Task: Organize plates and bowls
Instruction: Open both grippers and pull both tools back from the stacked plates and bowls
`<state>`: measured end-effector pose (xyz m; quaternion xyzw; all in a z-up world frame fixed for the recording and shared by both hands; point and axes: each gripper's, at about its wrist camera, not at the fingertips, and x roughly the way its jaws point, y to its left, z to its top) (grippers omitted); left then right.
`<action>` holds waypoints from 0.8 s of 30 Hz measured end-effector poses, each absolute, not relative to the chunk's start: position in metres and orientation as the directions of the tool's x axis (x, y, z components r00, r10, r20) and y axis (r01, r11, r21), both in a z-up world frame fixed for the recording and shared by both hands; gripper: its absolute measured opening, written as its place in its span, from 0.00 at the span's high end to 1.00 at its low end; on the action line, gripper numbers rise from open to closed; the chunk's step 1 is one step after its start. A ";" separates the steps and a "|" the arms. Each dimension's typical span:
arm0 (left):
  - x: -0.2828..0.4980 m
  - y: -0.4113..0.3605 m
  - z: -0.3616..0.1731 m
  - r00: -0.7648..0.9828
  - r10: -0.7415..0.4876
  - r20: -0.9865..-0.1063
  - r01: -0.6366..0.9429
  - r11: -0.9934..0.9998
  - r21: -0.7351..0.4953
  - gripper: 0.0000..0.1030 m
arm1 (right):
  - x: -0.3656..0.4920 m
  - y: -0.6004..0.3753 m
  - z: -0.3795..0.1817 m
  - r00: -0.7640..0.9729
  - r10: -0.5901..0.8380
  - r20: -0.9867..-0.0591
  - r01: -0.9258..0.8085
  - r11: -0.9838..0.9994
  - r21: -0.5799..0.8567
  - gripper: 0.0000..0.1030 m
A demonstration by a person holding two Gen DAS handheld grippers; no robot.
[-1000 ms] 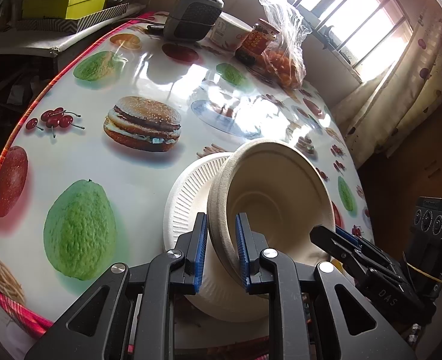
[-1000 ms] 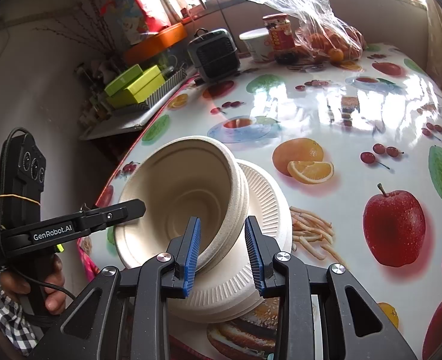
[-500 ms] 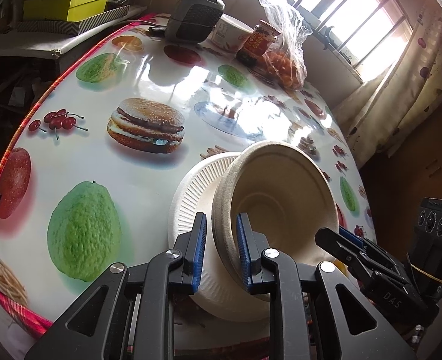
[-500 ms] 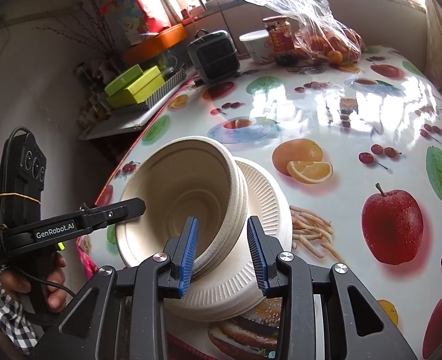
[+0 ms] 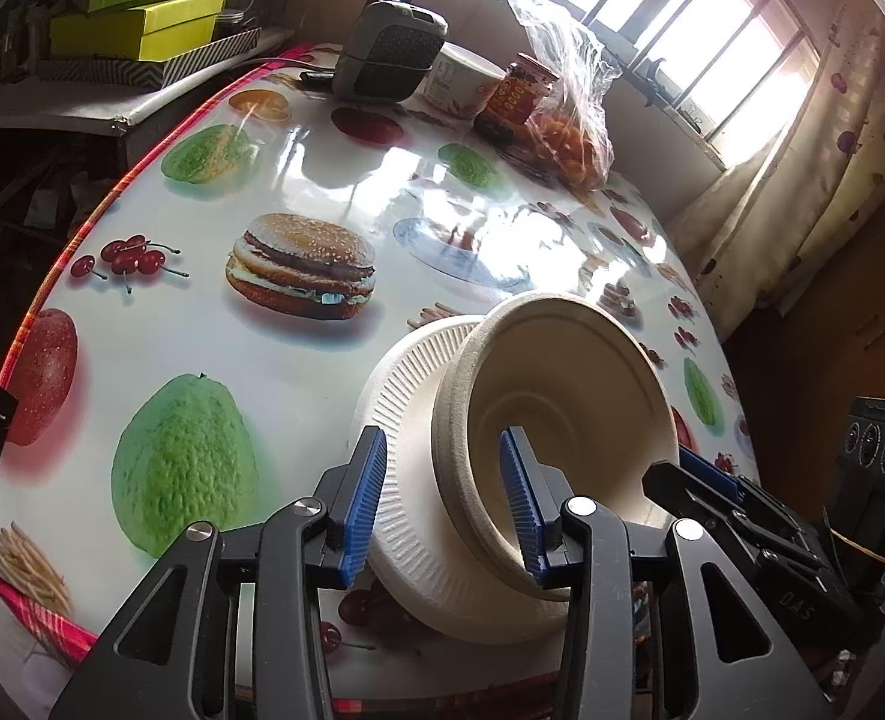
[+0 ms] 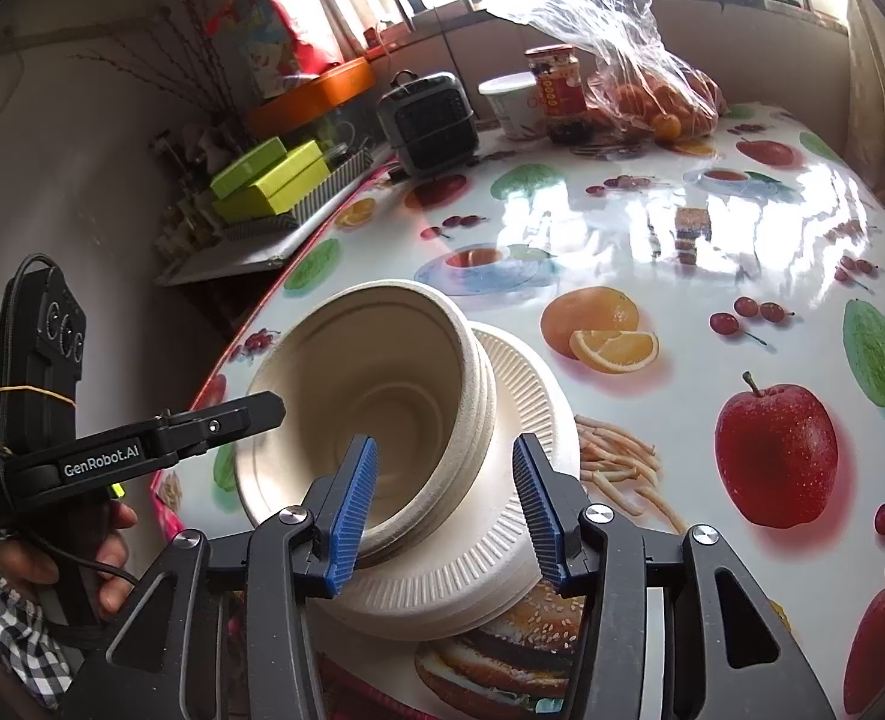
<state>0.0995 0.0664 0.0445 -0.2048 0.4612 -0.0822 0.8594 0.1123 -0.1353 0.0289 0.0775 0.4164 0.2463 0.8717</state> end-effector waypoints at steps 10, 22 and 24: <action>0.088 0.073 0.053 0.597 -0.274 -0.754 -0.057 0.923 -0.381 0.59 | 0.099 -0.137 0.035 0.583 0.458 -0.671 -0.371 0.885 0.281 0.46; 0.064 0.092 0.048 0.628 -0.192 -0.754 -0.103 0.940 -0.325 0.58 | 0.080 -0.162 0.036 0.645 0.413 -0.642 -0.331 0.909 0.252 0.45; 0.061 0.095 0.046 0.632 -0.188 -0.752 -0.106 0.940 -0.325 0.58 | 0.077 -0.167 0.035 0.653 0.402 -0.642 -0.320 0.915 0.247 0.45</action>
